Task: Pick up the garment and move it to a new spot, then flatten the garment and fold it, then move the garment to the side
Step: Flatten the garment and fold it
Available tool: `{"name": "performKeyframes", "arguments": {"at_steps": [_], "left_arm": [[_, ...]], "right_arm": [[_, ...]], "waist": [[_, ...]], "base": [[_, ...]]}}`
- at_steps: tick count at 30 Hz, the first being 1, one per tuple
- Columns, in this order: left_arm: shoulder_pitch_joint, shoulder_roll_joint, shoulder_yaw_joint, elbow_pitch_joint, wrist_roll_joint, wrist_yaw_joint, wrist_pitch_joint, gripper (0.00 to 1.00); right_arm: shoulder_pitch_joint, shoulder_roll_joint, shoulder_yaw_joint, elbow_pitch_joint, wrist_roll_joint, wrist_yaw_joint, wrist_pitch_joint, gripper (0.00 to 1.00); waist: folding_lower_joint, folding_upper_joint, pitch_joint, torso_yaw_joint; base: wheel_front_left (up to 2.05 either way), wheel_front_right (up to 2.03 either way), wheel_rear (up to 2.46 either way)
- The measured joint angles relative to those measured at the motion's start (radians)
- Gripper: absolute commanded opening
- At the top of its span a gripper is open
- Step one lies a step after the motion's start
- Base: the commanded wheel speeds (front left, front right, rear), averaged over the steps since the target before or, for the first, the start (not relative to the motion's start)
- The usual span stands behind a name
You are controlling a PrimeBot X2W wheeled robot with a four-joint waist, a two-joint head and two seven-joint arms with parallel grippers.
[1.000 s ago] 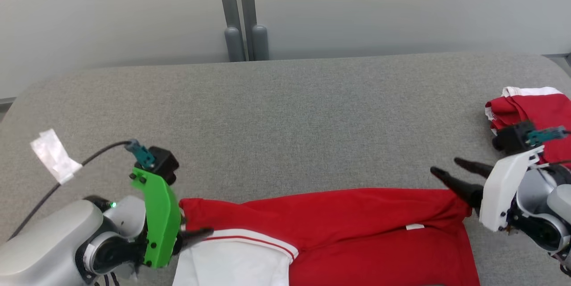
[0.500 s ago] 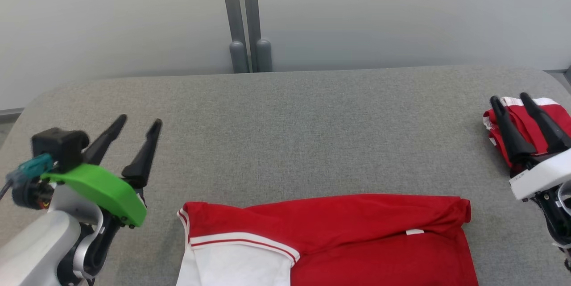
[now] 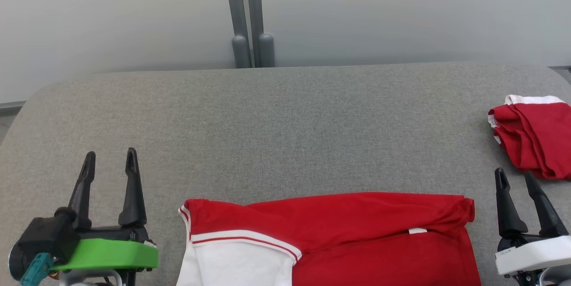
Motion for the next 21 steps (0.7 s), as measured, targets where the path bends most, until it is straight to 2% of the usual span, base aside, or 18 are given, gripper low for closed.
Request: {"name": "performKeyframes", "arguments": {"at_steps": [2, 6, 10, 13, 21], "left_arm": [[0.029, -0.057, 0.063, -0.018, 0.064, -0.021, 0.000, 1.00], [0.079, -0.140, 0.132, -0.012, 0.141, -0.095, 0.000, 1.00], [0.078, -0.193, 0.172, 0.018, 0.197, -0.159, 0.000, 1.00], [0.079, -0.232, 0.194, 0.040, 0.224, -0.194, 0.000, 1.00], [0.070, -0.328, 0.214, 0.119, 0.280, -0.288, 0.000, 1.00]], "right_arm": [[0.001, 0.000, 0.001, 0.005, -0.004, 0.000, 0.000, 1.00], [-0.002, -0.012, 0.013, 0.010, -0.007, 0.000, 0.000, 1.00], [-0.018, -0.027, 0.034, 0.074, 0.006, 0.000, 0.009, 1.00], [-0.033, -0.031, 0.047, 0.150, 0.025, 0.000, 0.060, 1.00], [-0.106, 0.004, 0.090, 0.328, 0.119, 0.000, 0.182, 1.00]], "waist": [[0.0000, 0.0000, 0.004, -0.001], [0.0000, 0.0000, 0.013, -0.003], [0.0000, 0.0000, 0.027, -0.003], [0.0000, 0.0000, 0.038, -0.001], [0.0000, 0.0000, 0.081, 0.015]], "base": [[0.00, 0.00, 0.00], [0.00, 0.00, 0.00], [0.00, 0.00, 0.00], [0.00, 0.00, 0.00], [0.00, 0.00, 0.00]]}}
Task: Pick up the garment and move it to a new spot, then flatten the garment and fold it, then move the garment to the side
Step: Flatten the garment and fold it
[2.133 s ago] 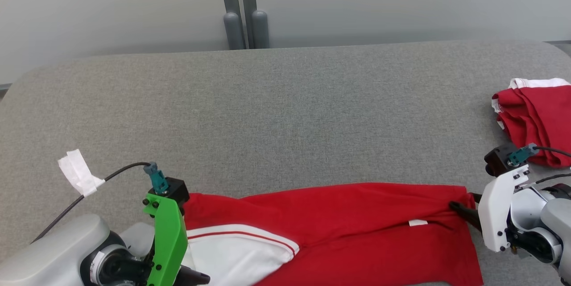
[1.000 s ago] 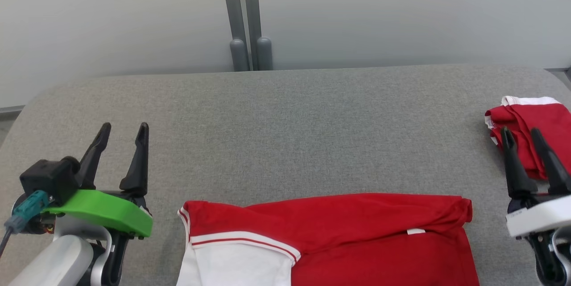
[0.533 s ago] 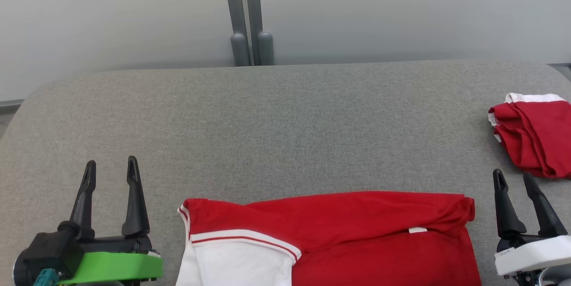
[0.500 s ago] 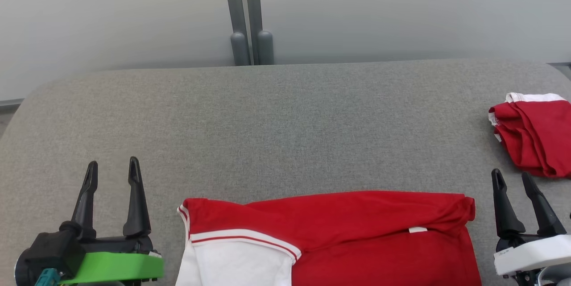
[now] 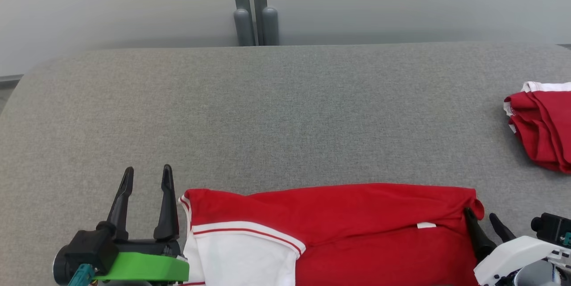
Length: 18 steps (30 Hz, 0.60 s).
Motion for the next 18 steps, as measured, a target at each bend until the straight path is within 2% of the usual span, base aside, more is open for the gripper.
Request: {"name": "performKeyframes", "arguments": {"at_steps": [5, 10, 11, 12, 13, 14, 18], "left_arm": [[-0.023, -0.026, 0.008, 0.037, 0.031, -0.036, 0.000, 1.00], [-0.023, -0.040, 0.029, 0.058, 0.043, -0.058, 0.000, 1.00], [-0.023, -0.042, 0.032, 0.062, 0.044, -0.060, 0.000, 1.00], [-0.023, -0.044, 0.036, 0.066, 0.046, -0.064, 0.000, 1.00], [-0.022, -0.046, 0.037, 0.070, 0.049, -0.067, 0.000, 1.00], [-0.022, -0.047, 0.037, 0.073, 0.050, -0.067, 0.000, 1.00], [-0.022, -0.053, 0.044, 0.081, 0.055, -0.077, 0.000, 1.00]], "right_arm": [[-0.016, 0.014, -0.002, 0.085, 0.053, 0.001, 0.053, 1.00], [-0.004, 0.013, 0.016, 0.080, 0.134, 0.001, 0.112, 1.00], [-0.002, 0.010, 0.027, 0.075, 0.140, 0.001, 0.119, 0.88], [-0.001, 0.006, 0.038, 0.071, 0.143, 0.001, 0.123, 0.64], [-0.001, 0.005, 0.050, 0.069, 0.150, 0.000, 0.125, 0.29], [-0.001, 0.006, 0.061, 0.067, 0.153, 0.000, 0.128, 0.00], [-0.003, 0.027, 0.085, 0.064, 0.188, 0.000, 0.132, 0.00]], "waist": [[0.0000, 0.0000, 0.009, 0.025], [0.0000, 0.0000, 0.002, 0.039], [0.0000, 0.0000, 0.001, 0.039], [0.0000, 0.0000, -0.001, 0.038], [0.0000, 0.0000, -0.003, 0.036], [0.0000, 0.0000, -0.005, 0.036], [0.0000, 0.0000, -0.012, 0.033]], "base": [[0.00, 0.00, 0.00], [0.00, 0.00, 0.00], [0.00, 0.00, 0.00], [0.00, 0.00, 0.00], [0.00, 0.00, 0.00], [0.00, 0.00, 0.00], [0.00, 0.00, 0.00]]}}
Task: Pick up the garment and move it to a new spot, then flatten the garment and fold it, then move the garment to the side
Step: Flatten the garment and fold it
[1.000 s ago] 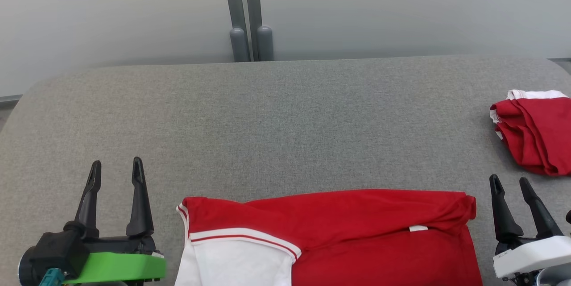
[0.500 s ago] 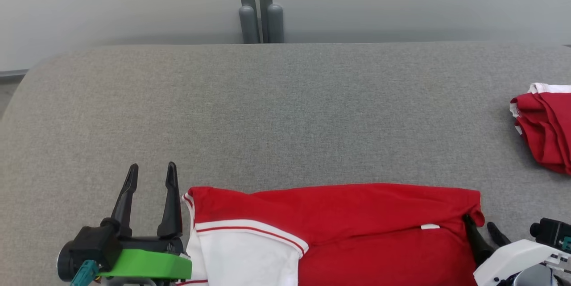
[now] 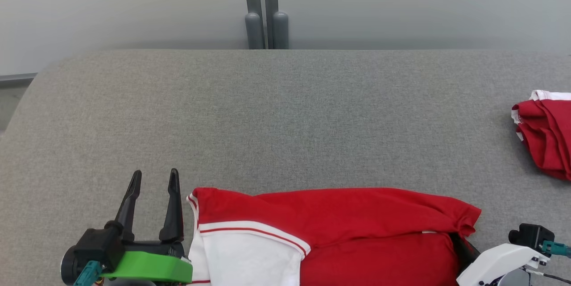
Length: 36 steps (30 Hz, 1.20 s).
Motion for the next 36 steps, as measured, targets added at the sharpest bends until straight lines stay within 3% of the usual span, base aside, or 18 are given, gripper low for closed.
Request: {"name": "performKeyframes", "arguments": {"at_steps": [8, 19, 26, 32, 36], "left_arm": [[0.002, -0.008, 0.016, 0.015, 0.013, -0.010, 0.000, 1.00], [0.004, -0.013, 0.028, 0.027, 0.015, -0.017, 0.000, 1.00], [0.004, -0.015, 0.032, 0.033, 0.015, -0.019, 0.000, 1.00], [0.005, -0.016, 0.036, 0.044, 0.015, -0.021, 0.000, 1.00], [0.018, -0.016, 0.045, 0.053, 0.012, -0.022, 0.000, 1.00]], "right_arm": [[-0.028, -0.019, -0.005, -0.047, 0.070, 0.000, 0.009, 0.00], [-0.081, -0.179, -0.070, -0.101, 0.110, 0.000, 0.198, 0.00], [-0.099, -0.237, -0.198, -0.140, 0.069, 0.000, 0.172, 0.00], [-0.101, -0.245, -0.250, -0.252, 0.032, 0.000, 0.199, 0.00], [-0.036, -0.175, -0.207, -0.408, 0.035, 0.000, 0.257, 0.00]], "waist": [[0.0000, 0.0000, -0.010, -0.011], [0.0000, 0.0000, -0.012, -0.039], [0.0000, 0.0000, -0.016, -0.035], [0.0000, 0.0000, -0.027, -0.020], [0.0000, 0.0000, -0.040, -0.002]], "base": [[0.00, 0.00, 0.00], [0.00, 0.00, 0.00], [0.00, 0.00, 0.00], [0.00, 0.00, 0.00], [0.00, 0.00, 0.00]]}}
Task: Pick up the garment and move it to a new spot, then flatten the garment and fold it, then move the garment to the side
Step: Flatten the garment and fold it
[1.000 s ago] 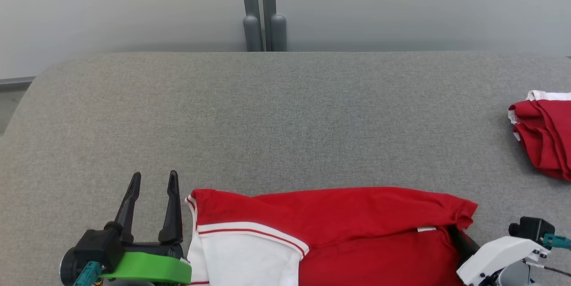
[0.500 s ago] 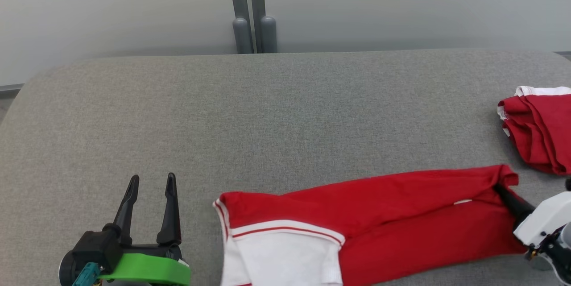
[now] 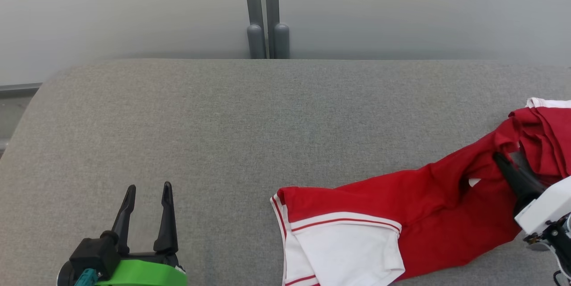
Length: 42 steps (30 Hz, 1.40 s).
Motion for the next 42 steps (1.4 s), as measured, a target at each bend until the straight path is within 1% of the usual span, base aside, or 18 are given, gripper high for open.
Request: {"name": "performKeyframes", "arguments": {"at_steps": [3, 6, 10, 12, 15, 18, 24, 30, 31, 32, 33, 36, 38, 42], "left_arm": [[0.012, 0.000, 0.002, 0.007, 0.000, 0.000, 0.000, 1.00], [0.013, 0.000, 0.007, 0.012, 0.000, -0.001, 0.000, 1.00], [0.012, 0.000, 0.004, 0.018, 0.000, -0.003, 0.000, 1.00], [0.012, 0.000, 0.001, 0.020, 0.000, -0.003, 0.000, 1.00], [0.011, 0.000, -0.002, 0.022, 0.000, -0.003, 0.000, 1.00], [0.009, 0.000, -0.009, 0.023, -0.002, -0.003, 0.000, 1.00], [-0.002, -0.001, -0.010, 0.026, -0.003, -0.004, 0.000, 1.00], [-0.003, -0.001, -0.004, 0.025, -0.007, -0.004, 0.000, 1.00], [-0.003, -0.001, -0.004, 0.025, -0.011, -0.004, 0.000, 1.00], [-0.003, -0.001, -0.004, 0.026, -0.011, -0.004, 0.000, 1.00], [-0.003, -0.001, -0.005, 0.026, -0.011, -0.004, 0.000, 1.00], [-0.003, -0.001, -0.004, 0.029, -0.011, -0.004, 0.000, 1.00], [-0.003, -0.001, -0.002, 0.030, -0.011, -0.004, 0.000, 1.00], [0.000, -0.001, 0.005, 0.029, -0.010, -0.004, 0.000, 1.00]], "right_arm": [[0.045, 0.041, 0.027, -0.105, -0.019, 0.000, 0.022, 0.00], [0.074, 0.100, 0.094, -0.186, -0.039, 0.000, 0.056, 0.00], [0.084, 0.192, 0.223, -0.217, -0.043, 0.000, 0.098, 0.00], [0.082, 0.221, 0.297, -0.209, -0.050, 0.000, 0.111, 0.00], [0.058, 0.262, 0.388, -0.153, -0.063, 0.000, 0.114, 0.00], [0.028, 0.299, 0.440, -0.062, -0.074, 0.000, 0.084, 0.00], [-0.045, 0.327, 0.451, 0.104, -0.100, 0.000, -0.019, 0.00], [-0.092, 0.330, 0.440, 0.200, -0.130, 0.000, -0.102, 0.00], [-0.095, 0.331, 0.443, 0.210, -0.127, 0.000, -0.105, 0.11], [-0.097, 0.334, 0.449, 0.219, -0.124, 0.000, -0.110, 0.40], [-0.100, 0.336, 0.454, 0.223, -0.120, 0.000, -0.113, 1.00], [-0.102, 0.335, 0.472, 0.213, -0.091, 0.000, -0.119, 1.00], [-0.102, 0.322, 0.476, 0.177, -0.063, 0.000, -0.126, 1.00], [-0.102, 0.260, 0.470, 0.063, -0.015, 0.000, -0.153, 1.00]], "waist": [[0.0000, 0.0000, -0.009, 0.014], [0.0000, 0.0000, -0.016, 0.028], [0.0000, 0.0000, -0.020, 0.047], [0.0000, 0.0000, -0.021, 0.056], [0.0000, 0.0000, -0.020, 0.069], [0.0000, 0.0000, -0.018, 0.086], [0.0000, 0.0000, -0.004, 0.116], [0.0000, 0.0000, 0.007, 0.129], [0.0000, 0.0000, 0.006, 0.128], [0.0000, 0.0000, 0.005, 0.127], [0.0000, 0.0000, 0.005, 0.126], [0.0000, 0.0000, 0.000, 0.122], [0.0000, 0.0000, -0.003, 0.119], [0.0000, 0.0000, -0.014, 0.110]], "base": [[0.00, 0.00, 0.00], [0.00, 0.00, 0.00], [0.00, 0.00, 0.00], [0.00, 0.00, 0.00], [0.00, 0.00, 0.00], [0.00, 0.00, 0.00], [0.00, 0.00, 0.00], [0.00, 0.00, 0.00], [0.00, 0.00, 0.00], [0.00, 0.00, 0.00], [0.00, 0.00, 0.00], [0.00, 0.00, 0.00], [0.00, 0.00, 0.00], [0.00, 0.00, 0.00]]}}
